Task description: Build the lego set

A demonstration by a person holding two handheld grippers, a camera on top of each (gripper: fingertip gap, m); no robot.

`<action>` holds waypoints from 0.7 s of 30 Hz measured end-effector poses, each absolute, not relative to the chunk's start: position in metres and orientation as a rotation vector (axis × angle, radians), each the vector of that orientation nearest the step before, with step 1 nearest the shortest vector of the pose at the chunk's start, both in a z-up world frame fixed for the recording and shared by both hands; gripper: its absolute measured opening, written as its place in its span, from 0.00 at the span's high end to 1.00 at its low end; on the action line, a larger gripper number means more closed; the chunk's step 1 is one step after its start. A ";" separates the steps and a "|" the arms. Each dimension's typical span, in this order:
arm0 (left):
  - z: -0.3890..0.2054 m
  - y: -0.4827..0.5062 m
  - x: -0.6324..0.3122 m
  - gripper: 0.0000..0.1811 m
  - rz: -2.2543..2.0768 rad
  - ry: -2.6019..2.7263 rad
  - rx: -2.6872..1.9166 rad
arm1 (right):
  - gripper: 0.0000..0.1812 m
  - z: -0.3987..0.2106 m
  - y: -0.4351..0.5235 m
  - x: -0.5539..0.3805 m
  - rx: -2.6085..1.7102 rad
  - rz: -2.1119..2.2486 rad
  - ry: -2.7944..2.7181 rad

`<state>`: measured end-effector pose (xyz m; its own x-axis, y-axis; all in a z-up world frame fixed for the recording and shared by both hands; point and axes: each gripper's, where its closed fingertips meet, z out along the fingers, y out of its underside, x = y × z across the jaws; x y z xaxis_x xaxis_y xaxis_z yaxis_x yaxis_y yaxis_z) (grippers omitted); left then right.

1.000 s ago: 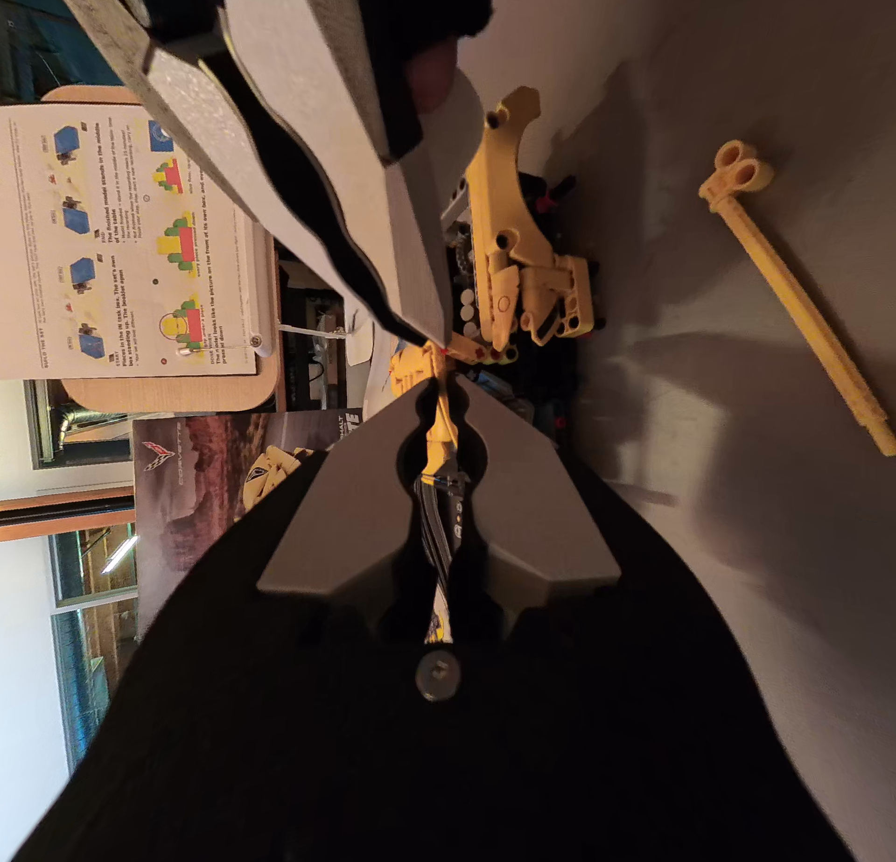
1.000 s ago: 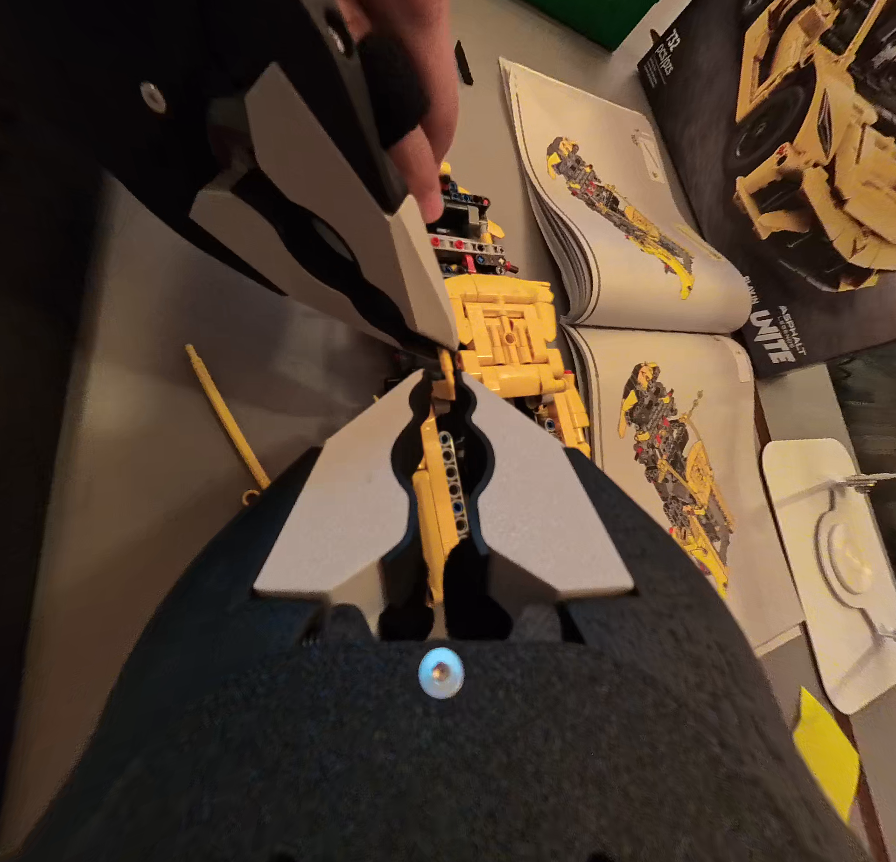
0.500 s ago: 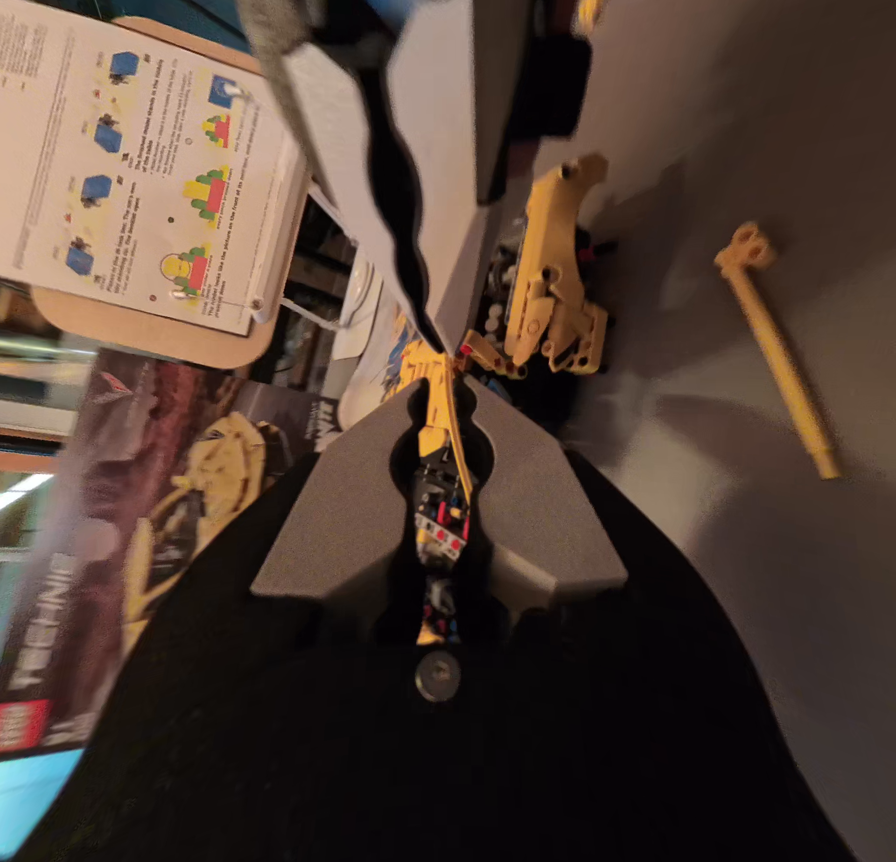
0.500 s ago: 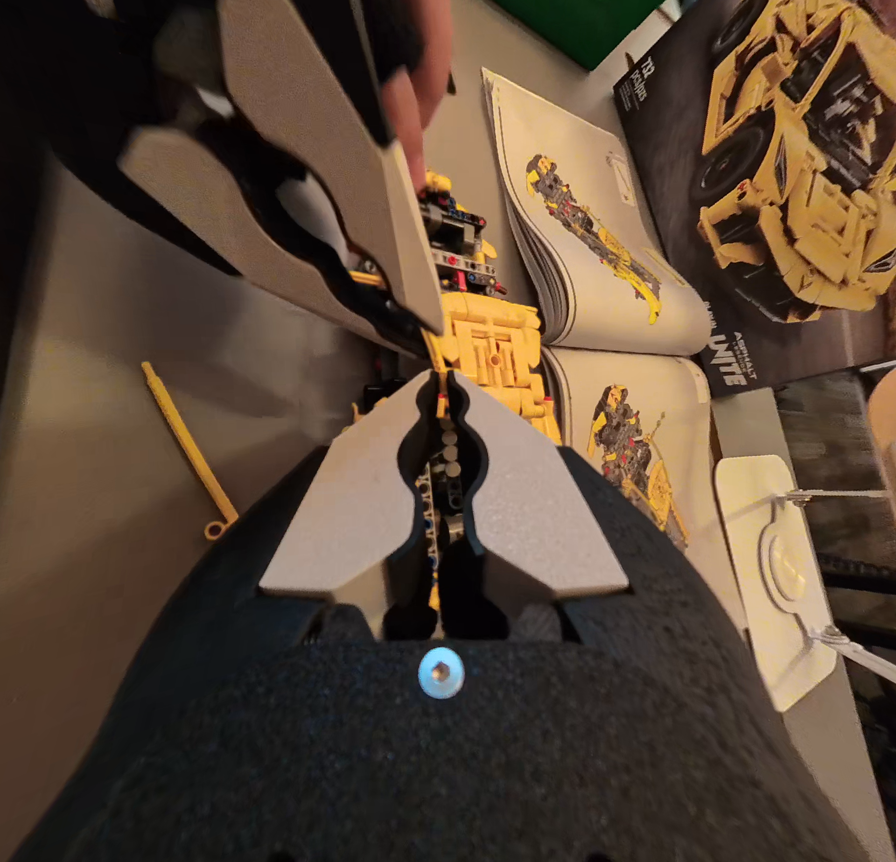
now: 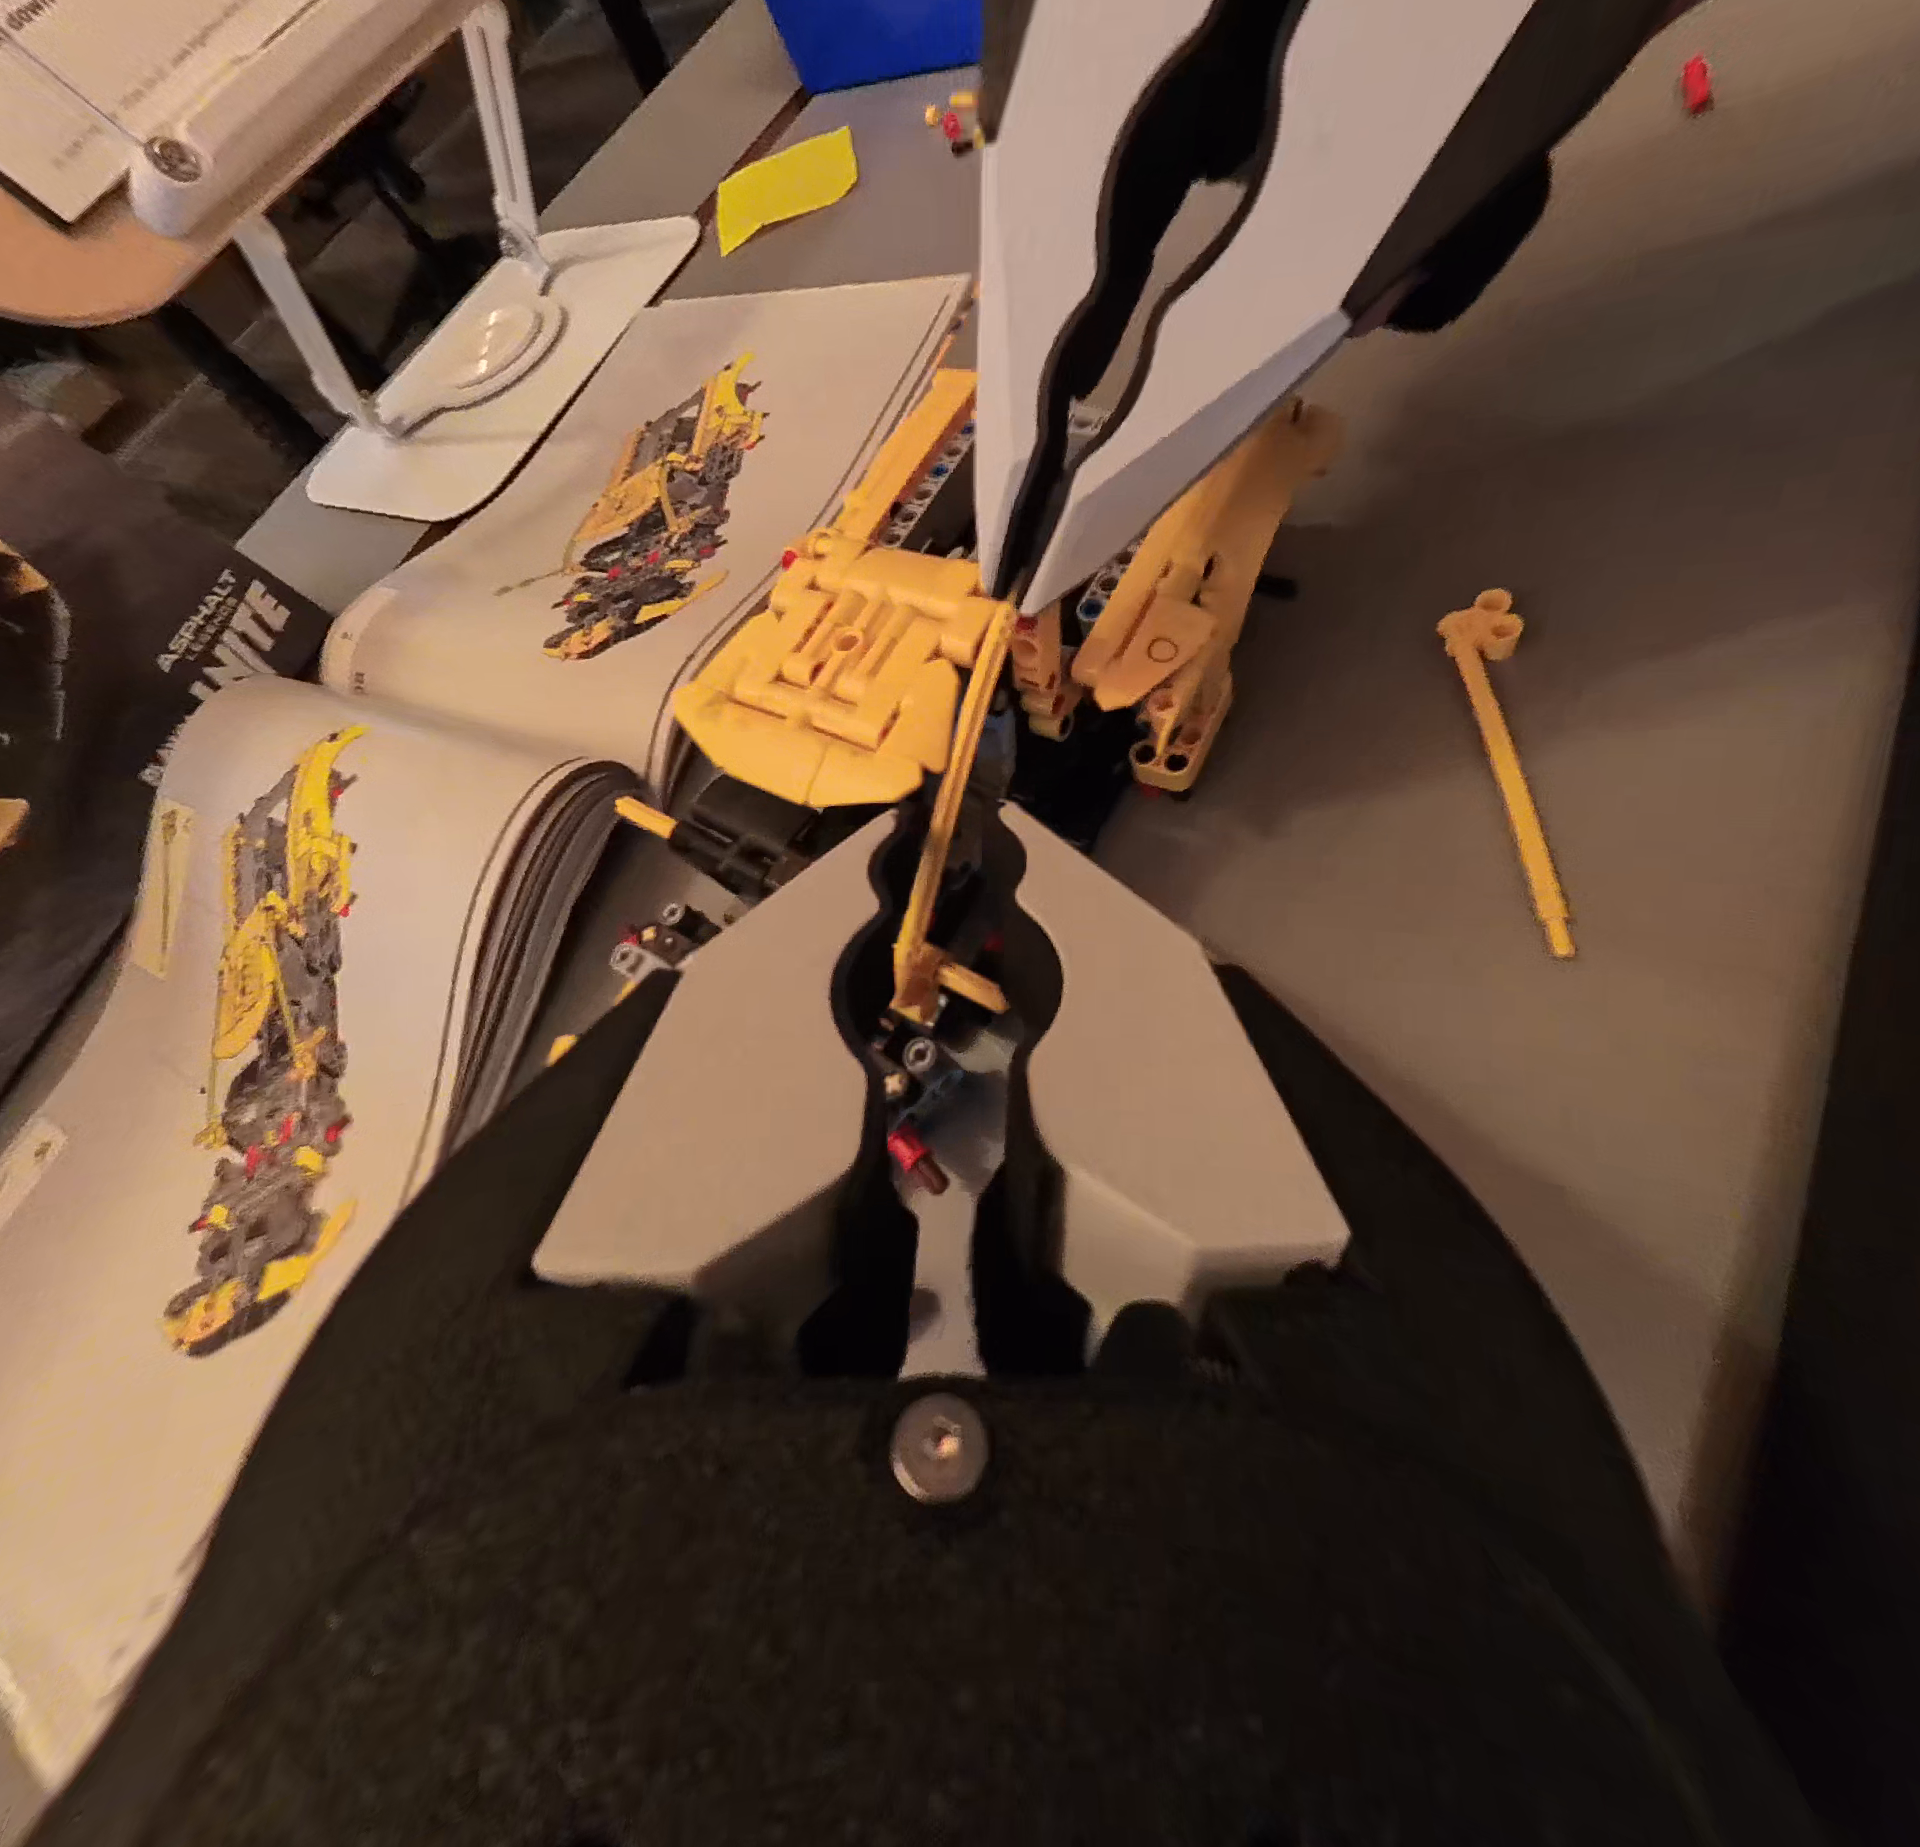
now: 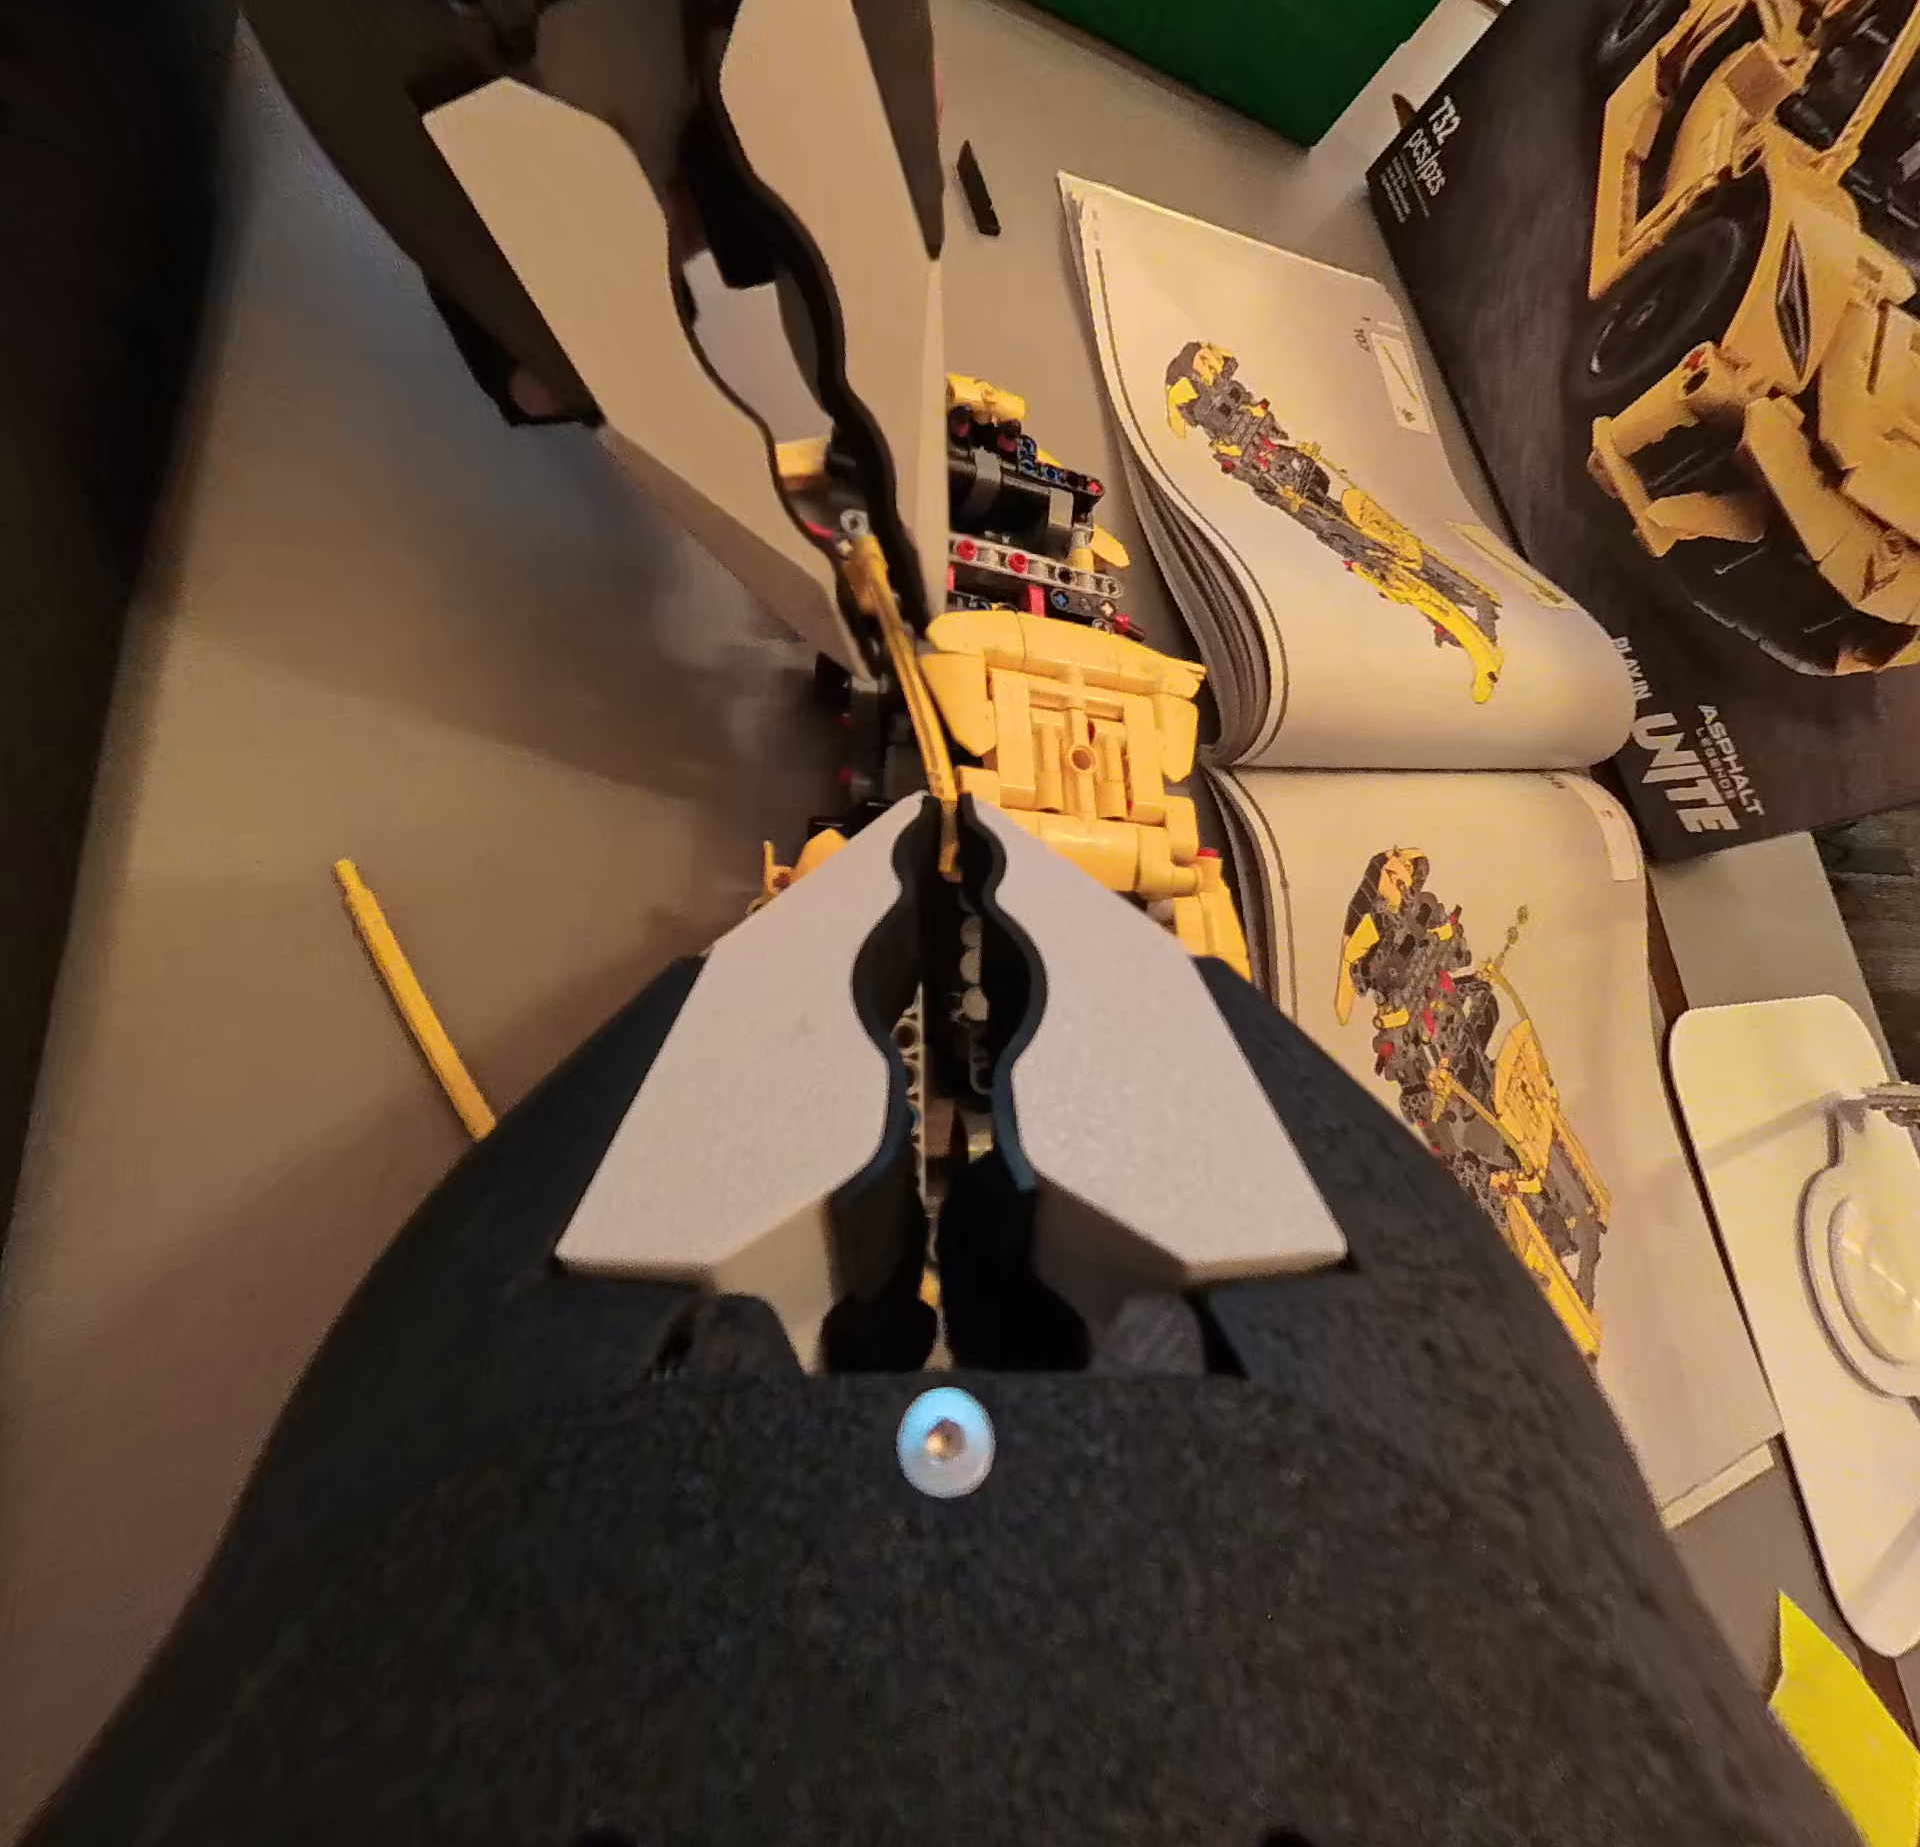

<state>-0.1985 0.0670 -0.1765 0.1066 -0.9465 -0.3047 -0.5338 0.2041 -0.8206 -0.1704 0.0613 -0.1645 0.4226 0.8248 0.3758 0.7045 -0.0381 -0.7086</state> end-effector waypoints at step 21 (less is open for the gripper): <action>-0.190 0.076 -0.225 0.86 -0.831 1.578 -1.627 | 0.99 -0.160 0.062 -0.172 -1.773 0.200 -1.307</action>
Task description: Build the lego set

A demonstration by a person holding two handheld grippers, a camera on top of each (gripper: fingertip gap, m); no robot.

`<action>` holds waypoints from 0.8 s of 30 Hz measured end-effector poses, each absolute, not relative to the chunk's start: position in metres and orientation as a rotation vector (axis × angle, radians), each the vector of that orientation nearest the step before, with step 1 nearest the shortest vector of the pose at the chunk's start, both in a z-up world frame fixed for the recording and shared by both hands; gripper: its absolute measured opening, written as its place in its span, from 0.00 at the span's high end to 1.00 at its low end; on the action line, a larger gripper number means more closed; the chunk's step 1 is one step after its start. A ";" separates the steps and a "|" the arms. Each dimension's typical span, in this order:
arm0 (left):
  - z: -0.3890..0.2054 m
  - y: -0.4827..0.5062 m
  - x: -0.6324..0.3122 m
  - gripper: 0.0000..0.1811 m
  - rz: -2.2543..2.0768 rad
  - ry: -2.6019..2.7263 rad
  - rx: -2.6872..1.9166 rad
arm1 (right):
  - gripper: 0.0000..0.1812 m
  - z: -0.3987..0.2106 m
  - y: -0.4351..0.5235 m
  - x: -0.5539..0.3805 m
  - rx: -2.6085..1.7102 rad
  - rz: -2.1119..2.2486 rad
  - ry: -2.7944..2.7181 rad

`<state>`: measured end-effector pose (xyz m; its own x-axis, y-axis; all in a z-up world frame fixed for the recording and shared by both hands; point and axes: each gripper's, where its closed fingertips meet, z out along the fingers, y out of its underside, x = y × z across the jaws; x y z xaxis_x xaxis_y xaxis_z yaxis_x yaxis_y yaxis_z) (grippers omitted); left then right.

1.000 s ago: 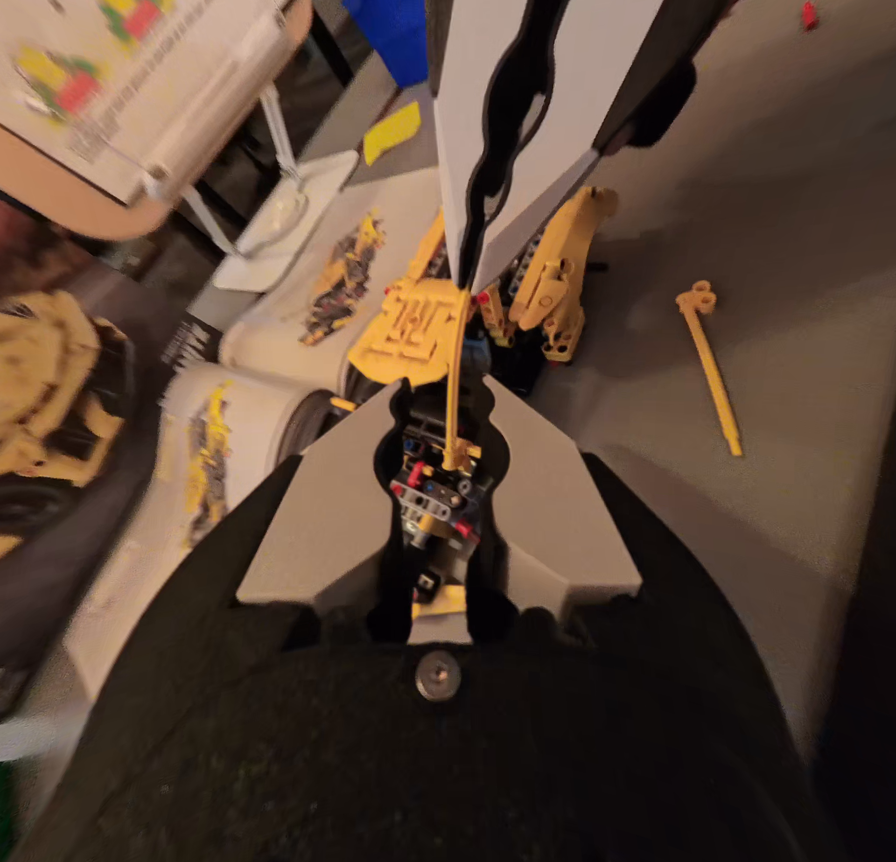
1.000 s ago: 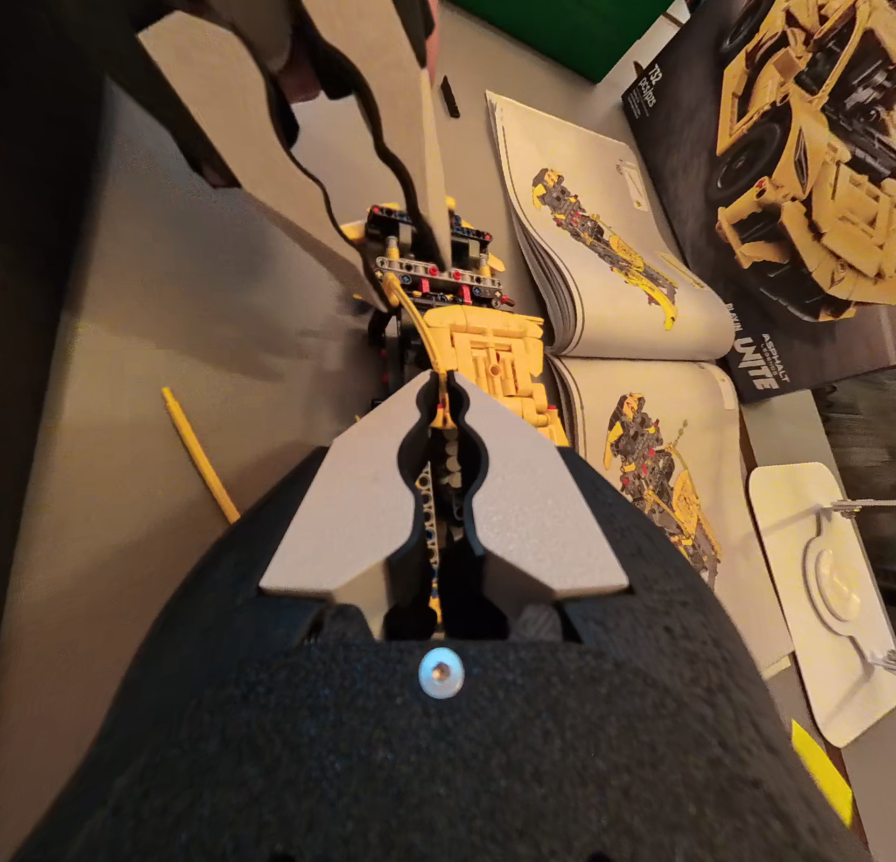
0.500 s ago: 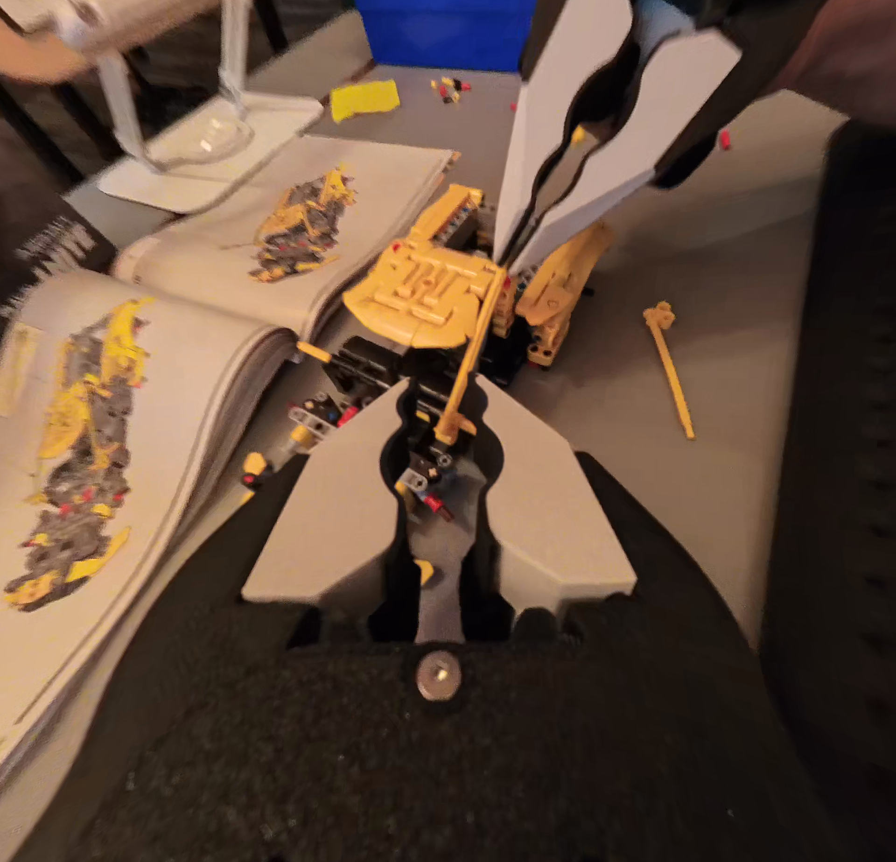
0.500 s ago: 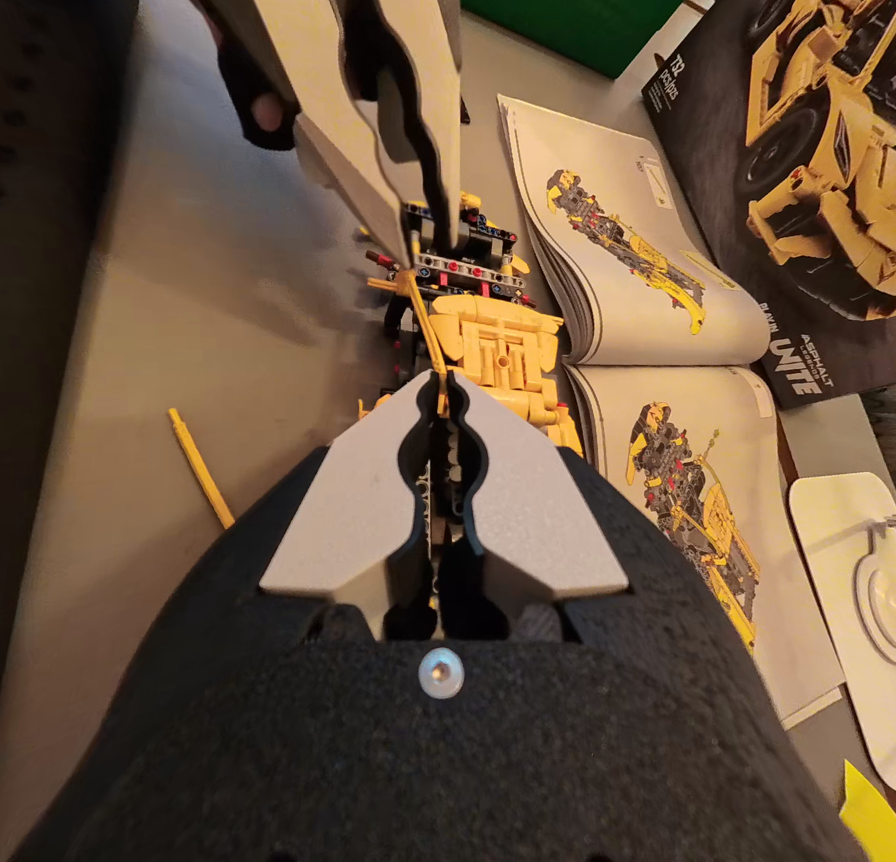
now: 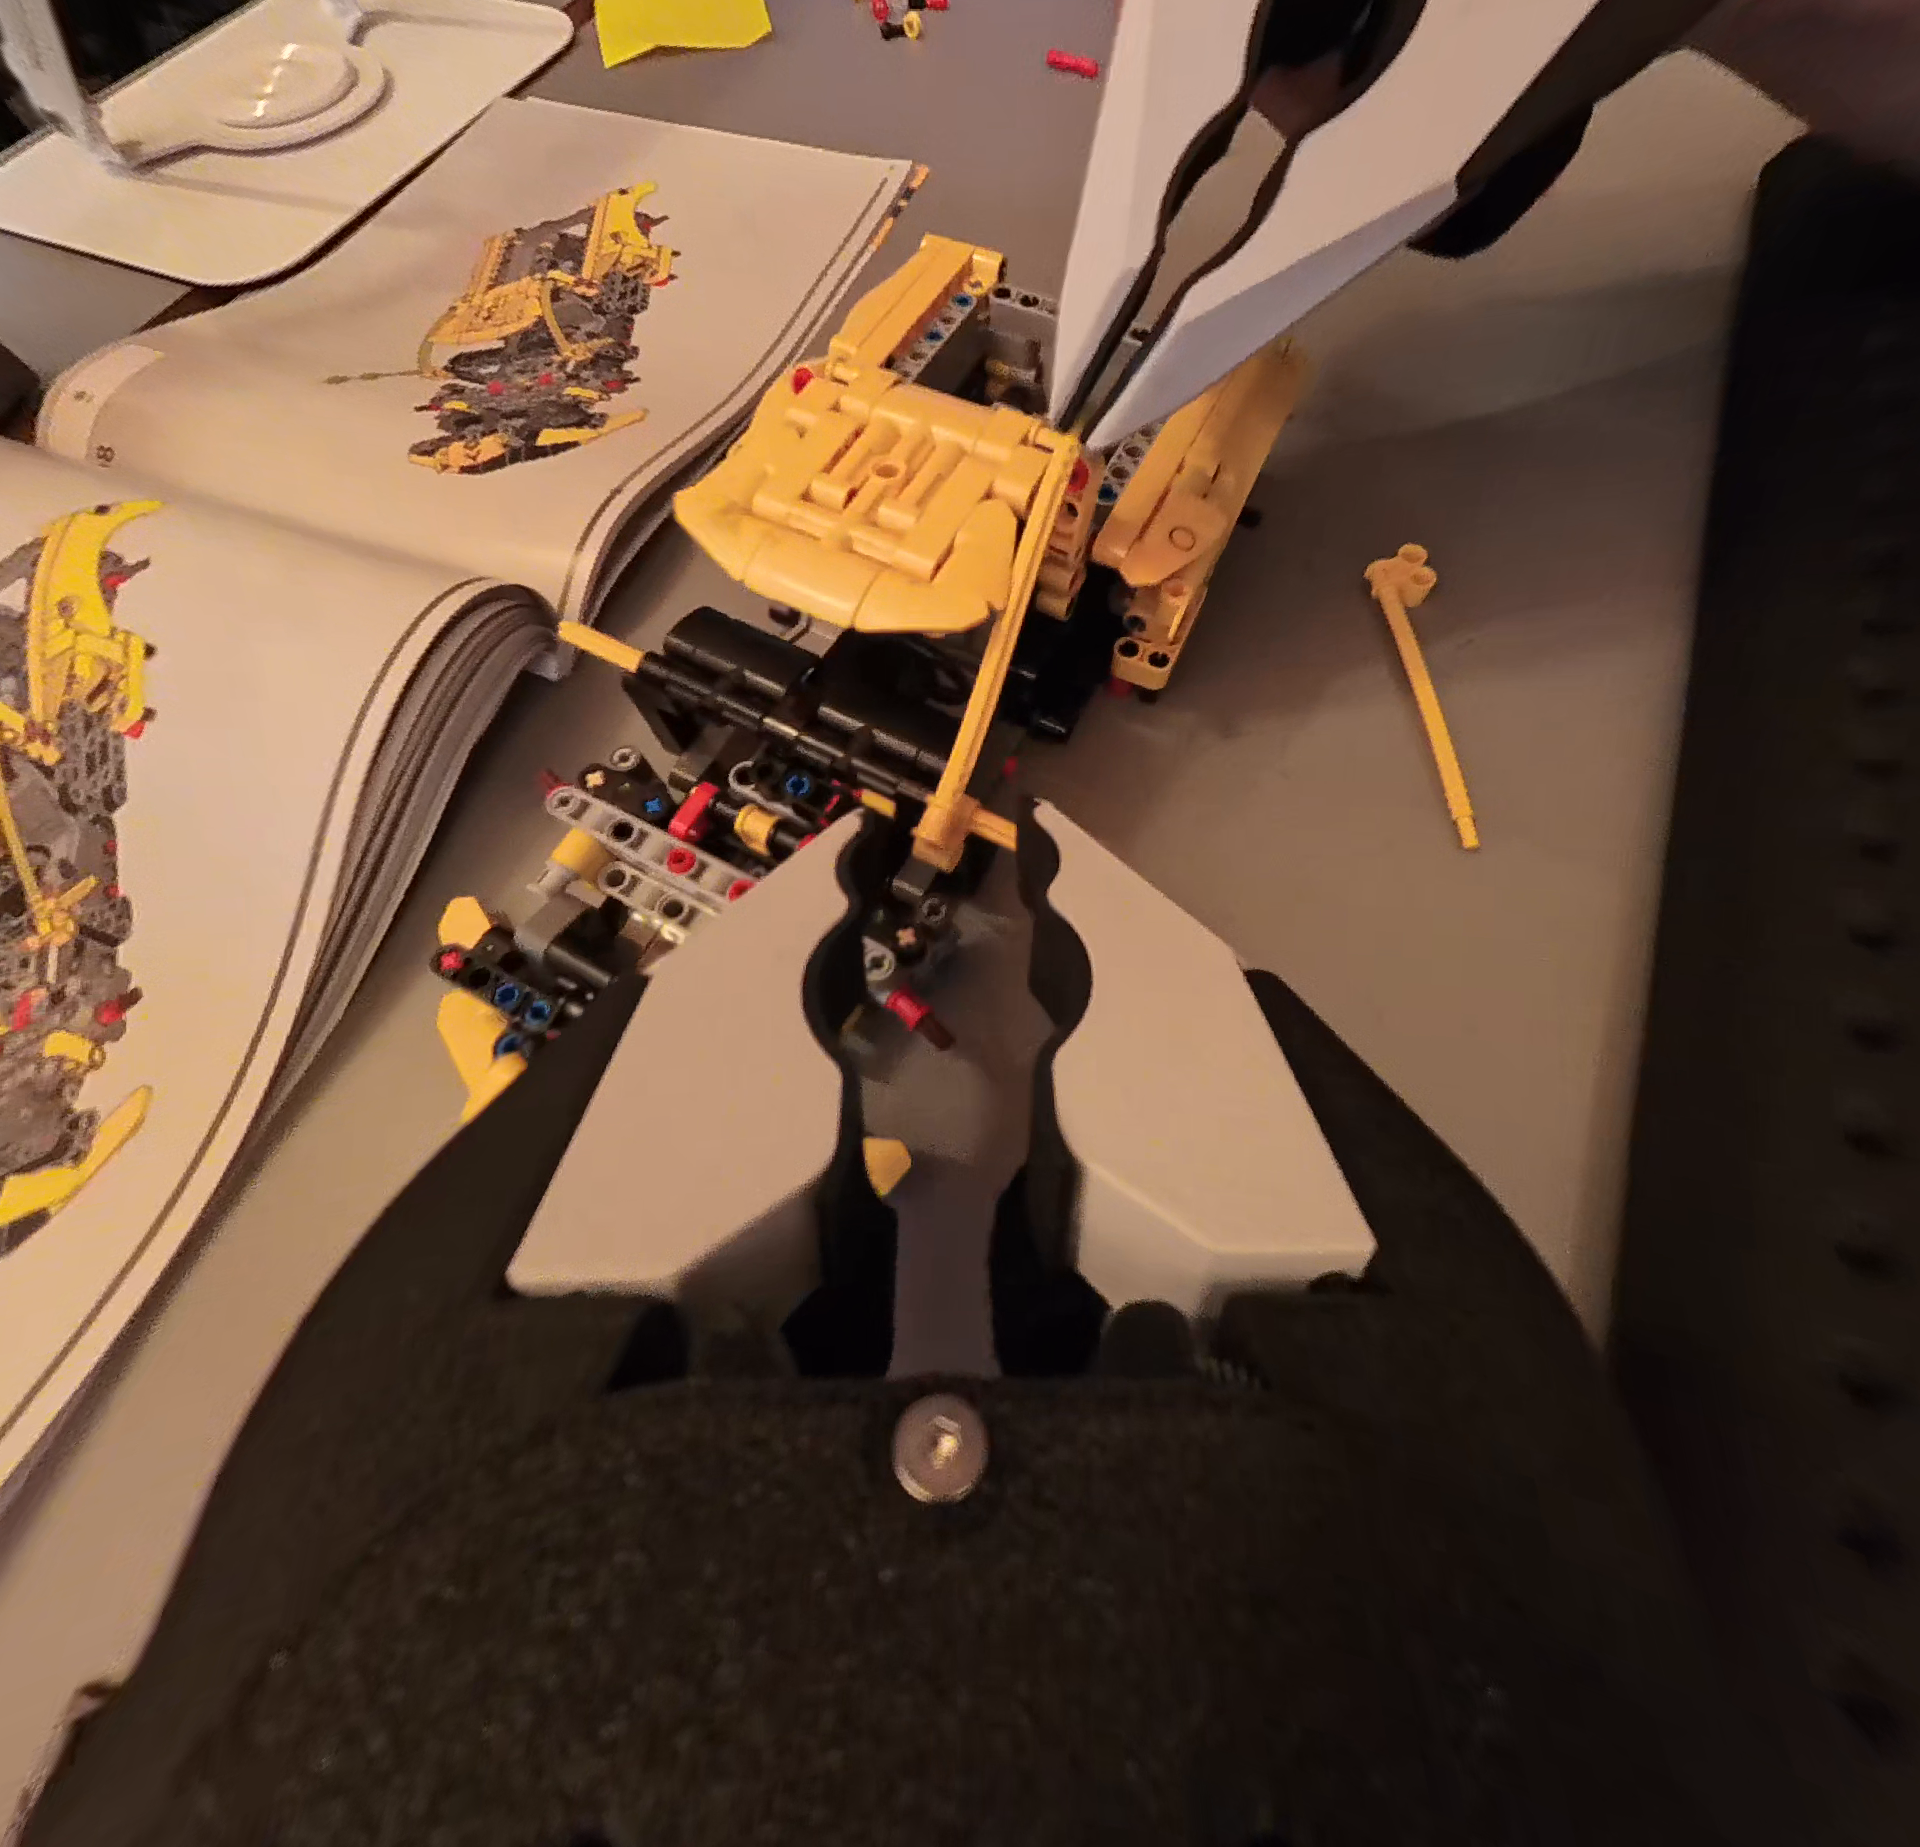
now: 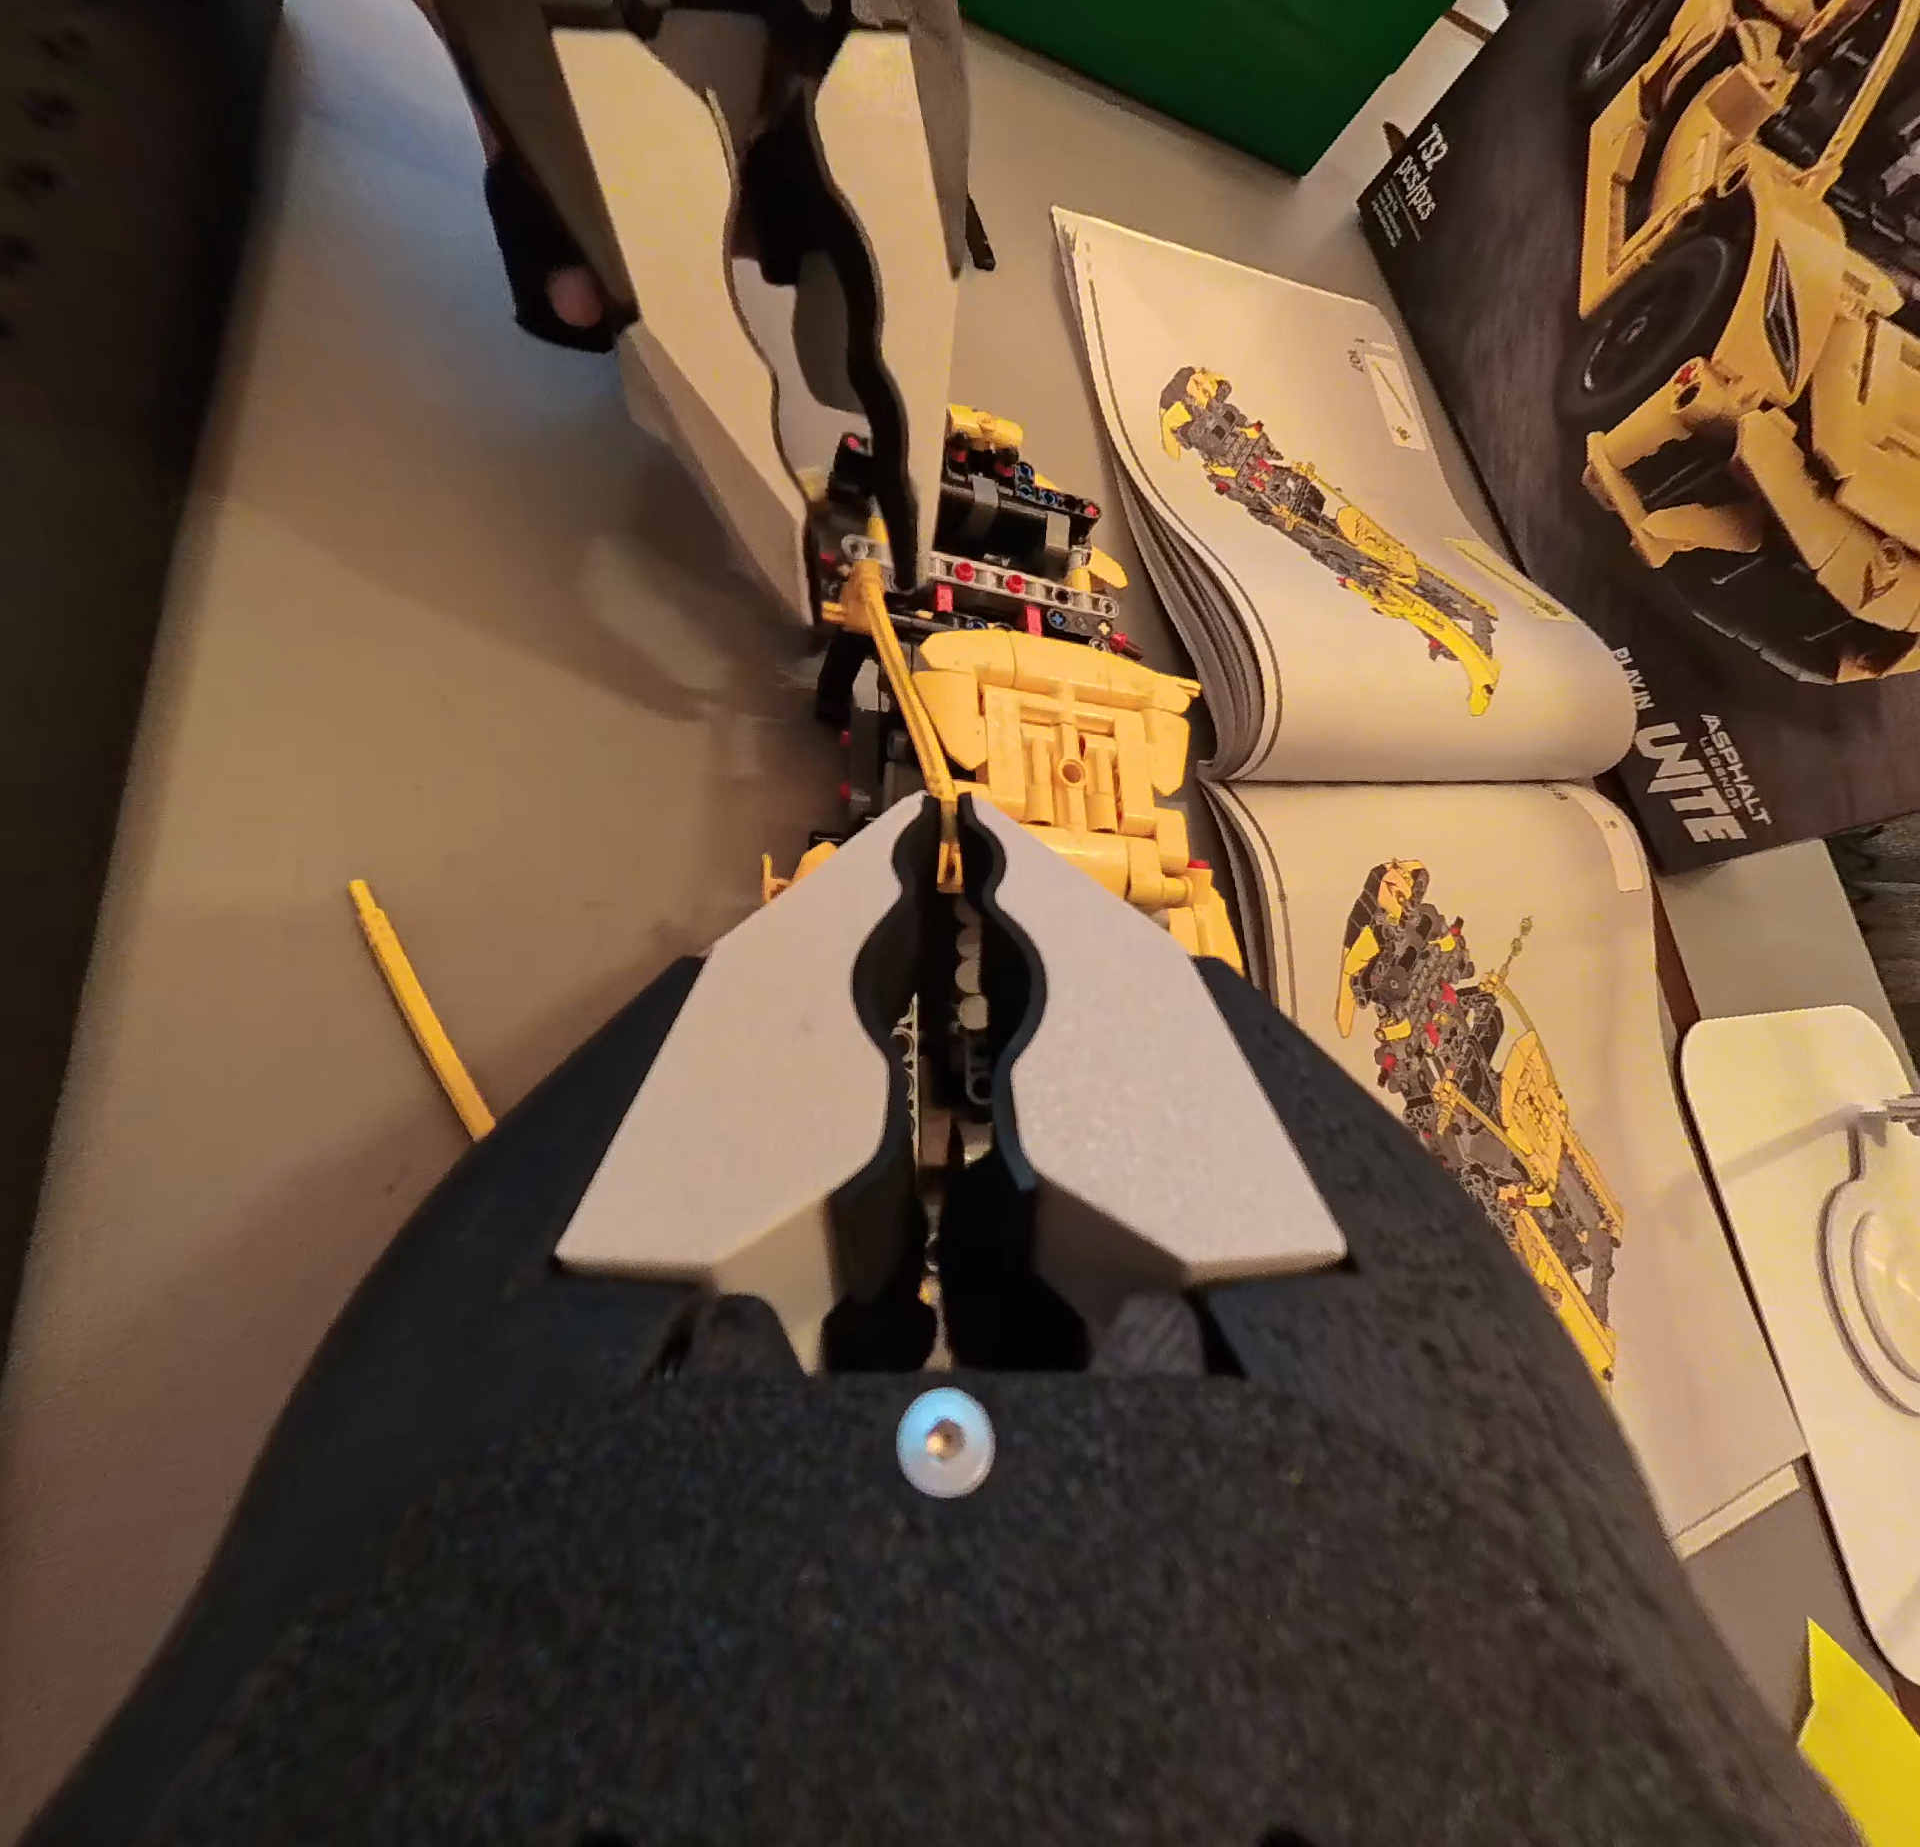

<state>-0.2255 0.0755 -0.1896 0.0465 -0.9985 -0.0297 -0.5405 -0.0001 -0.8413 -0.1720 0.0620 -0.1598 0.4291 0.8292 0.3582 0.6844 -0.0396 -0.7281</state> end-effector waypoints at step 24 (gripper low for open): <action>-0.194 0.069 -0.221 0.90 -1.071 1.480 -1.727 | 0.99 -0.164 0.067 -0.174 -1.793 0.229 -1.208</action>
<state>-0.2212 0.0687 -0.1937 0.0446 -0.9819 0.1842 -0.4817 -0.1827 -0.8571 -0.1744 0.0666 -0.1638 0.4987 0.8050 0.3214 0.6315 -0.0834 -0.7709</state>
